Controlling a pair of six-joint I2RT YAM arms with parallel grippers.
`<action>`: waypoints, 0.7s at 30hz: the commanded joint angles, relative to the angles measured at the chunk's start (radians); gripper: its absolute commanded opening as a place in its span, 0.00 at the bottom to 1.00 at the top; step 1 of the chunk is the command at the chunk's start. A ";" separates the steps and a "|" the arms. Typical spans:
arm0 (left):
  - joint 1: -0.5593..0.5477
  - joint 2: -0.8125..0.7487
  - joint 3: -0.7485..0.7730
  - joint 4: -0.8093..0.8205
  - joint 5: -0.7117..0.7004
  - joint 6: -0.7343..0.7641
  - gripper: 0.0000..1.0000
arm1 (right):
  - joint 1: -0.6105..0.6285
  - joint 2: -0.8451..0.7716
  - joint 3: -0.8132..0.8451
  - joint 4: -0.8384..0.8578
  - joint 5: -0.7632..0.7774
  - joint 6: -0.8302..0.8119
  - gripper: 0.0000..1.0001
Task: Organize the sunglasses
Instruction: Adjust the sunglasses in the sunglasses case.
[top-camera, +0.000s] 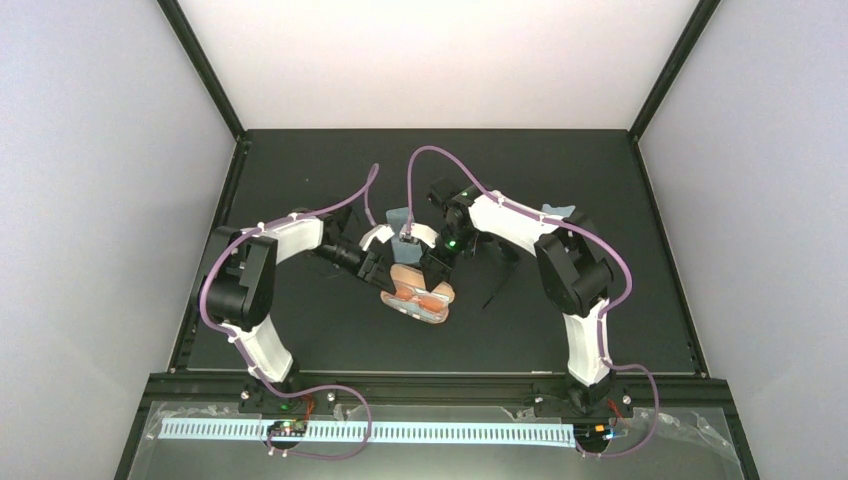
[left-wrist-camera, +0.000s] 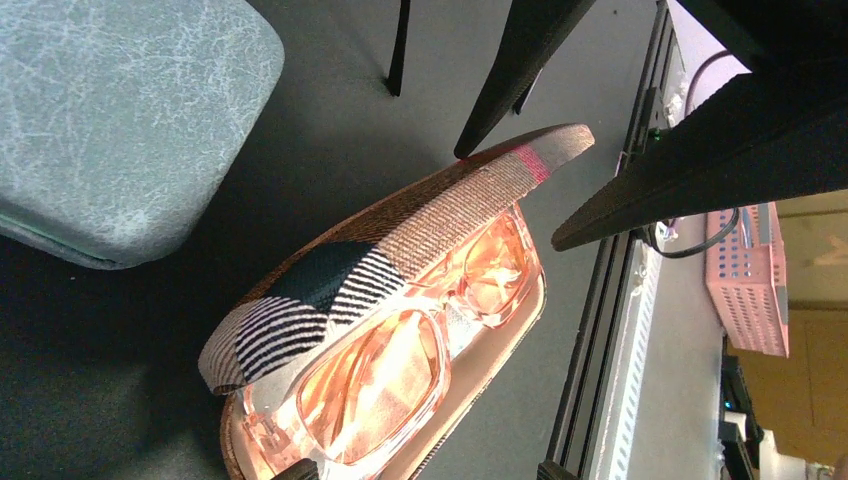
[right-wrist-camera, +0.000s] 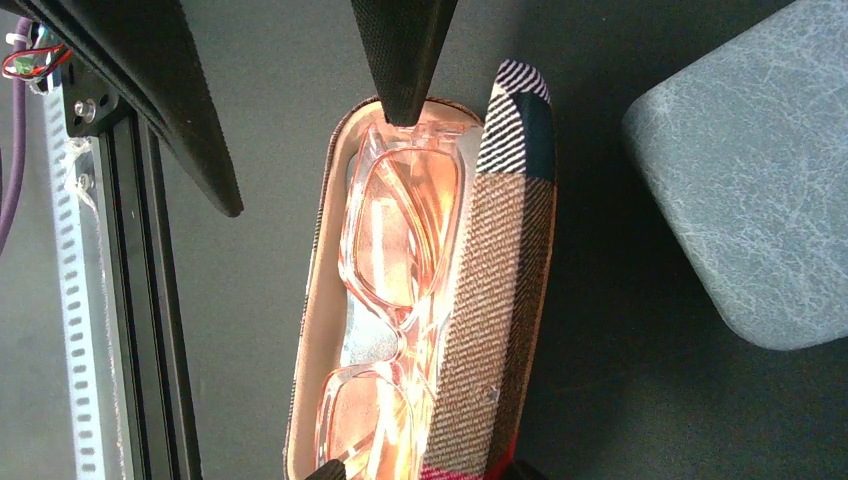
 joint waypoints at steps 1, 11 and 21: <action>-0.009 -0.002 0.011 0.004 0.029 -0.005 0.57 | -0.004 -0.042 -0.014 0.013 -0.013 -0.007 0.43; -0.005 -0.064 0.011 0.004 -0.027 0.012 0.61 | -0.004 -0.063 -0.027 0.029 0.028 -0.005 0.43; 0.005 -0.221 -0.049 0.102 -0.118 0.096 0.74 | -0.004 -0.083 -0.036 0.038 0.051 -0.009 0.43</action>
